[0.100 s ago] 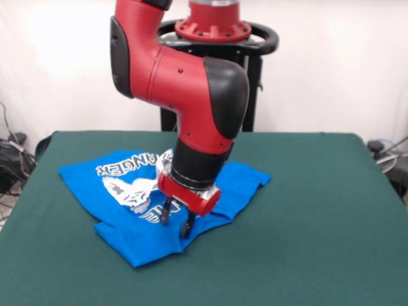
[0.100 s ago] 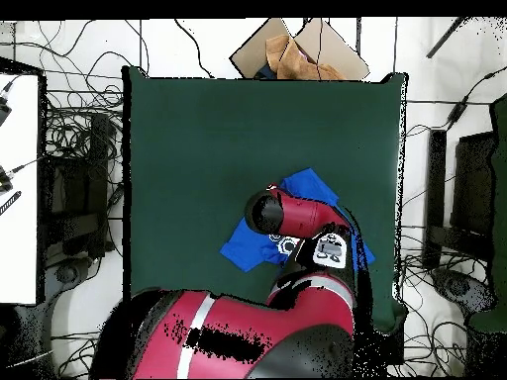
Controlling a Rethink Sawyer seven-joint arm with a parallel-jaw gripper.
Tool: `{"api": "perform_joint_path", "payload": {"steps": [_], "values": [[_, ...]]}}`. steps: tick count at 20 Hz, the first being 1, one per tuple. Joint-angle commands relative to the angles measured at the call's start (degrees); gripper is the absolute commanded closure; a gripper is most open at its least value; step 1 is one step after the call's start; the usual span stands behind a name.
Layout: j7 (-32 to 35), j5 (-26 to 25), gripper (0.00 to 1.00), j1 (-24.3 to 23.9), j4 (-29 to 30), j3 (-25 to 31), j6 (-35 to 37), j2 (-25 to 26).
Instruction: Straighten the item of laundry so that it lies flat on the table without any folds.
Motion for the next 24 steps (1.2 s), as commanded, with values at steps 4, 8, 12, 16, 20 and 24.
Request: {"api": "perform_joint_path", "payload": {"steps": [4,8,12,16,20,24], "values": [[7.3,0.5,1.0,-5.1,0.4,3.9,-5.0,9.2],[9.6,2.2,1.0,-4.6,1.3,6.3,-7.3,8.7],[13.2,5.8,1.0,-2.8,1.3,9.2,-9.6,9.8],[15.6,9.7,1.0,-1.9,0.2,12.1,-11.4,11.3],[16.8,13.4,1.0,-0.9,-1.2,13.9,-12.7,12.3],[15.7,16.1,1.0,-1.1,-1.0,16.1,-10.1,11.2]]}}
